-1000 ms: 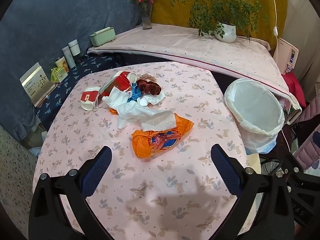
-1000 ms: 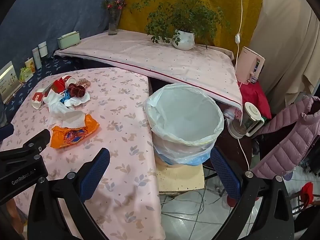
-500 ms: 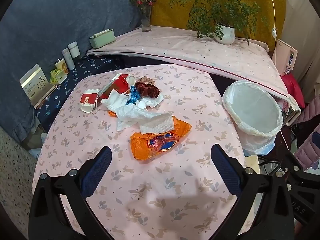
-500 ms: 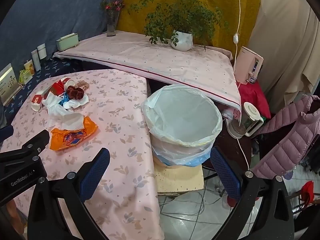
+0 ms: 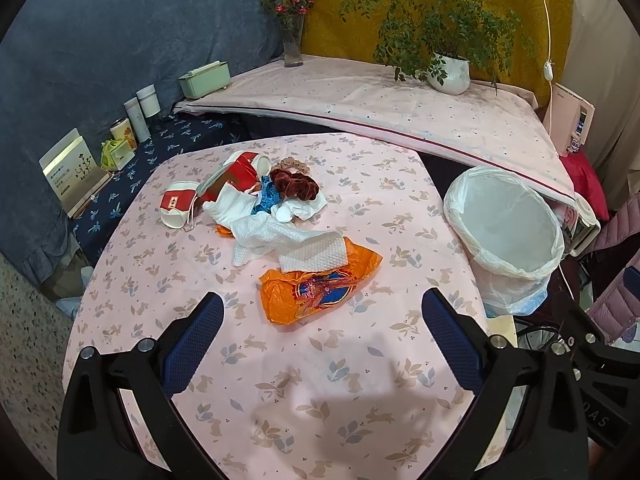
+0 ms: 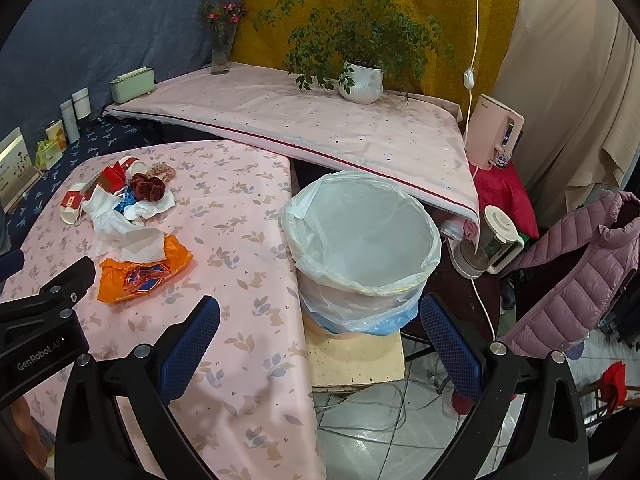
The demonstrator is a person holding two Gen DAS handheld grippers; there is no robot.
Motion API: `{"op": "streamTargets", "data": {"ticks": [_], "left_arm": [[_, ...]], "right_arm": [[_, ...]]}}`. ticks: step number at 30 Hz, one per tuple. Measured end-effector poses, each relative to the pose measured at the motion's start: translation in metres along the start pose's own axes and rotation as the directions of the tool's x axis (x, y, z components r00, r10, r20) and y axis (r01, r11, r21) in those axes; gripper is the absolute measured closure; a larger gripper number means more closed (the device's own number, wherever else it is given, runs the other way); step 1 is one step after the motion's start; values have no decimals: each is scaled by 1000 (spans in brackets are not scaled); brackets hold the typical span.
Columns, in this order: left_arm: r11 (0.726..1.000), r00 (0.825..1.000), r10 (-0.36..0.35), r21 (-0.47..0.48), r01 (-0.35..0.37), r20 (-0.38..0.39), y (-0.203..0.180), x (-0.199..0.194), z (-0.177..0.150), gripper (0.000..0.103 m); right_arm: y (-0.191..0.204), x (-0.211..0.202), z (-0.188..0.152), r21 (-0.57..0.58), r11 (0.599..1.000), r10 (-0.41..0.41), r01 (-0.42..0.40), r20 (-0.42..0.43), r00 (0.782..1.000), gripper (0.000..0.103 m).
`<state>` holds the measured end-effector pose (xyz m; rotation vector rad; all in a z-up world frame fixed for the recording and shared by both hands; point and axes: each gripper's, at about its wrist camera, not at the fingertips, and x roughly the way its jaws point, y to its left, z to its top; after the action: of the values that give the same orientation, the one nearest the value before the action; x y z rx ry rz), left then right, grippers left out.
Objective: Collect trash
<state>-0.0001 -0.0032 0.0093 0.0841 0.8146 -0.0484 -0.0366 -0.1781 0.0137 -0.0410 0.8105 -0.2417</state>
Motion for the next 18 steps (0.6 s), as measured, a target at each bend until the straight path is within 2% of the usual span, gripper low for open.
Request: {"op": "streamTargets", "data": {"ticks": [18], "left_arm": [[1000, 1000, 4, 9, -5, 18, -2, -5, -1, 8]], "right_arm": [[-2, -1, -2, 10, 1000, -5, 5, 11, 1000, 7]]}}
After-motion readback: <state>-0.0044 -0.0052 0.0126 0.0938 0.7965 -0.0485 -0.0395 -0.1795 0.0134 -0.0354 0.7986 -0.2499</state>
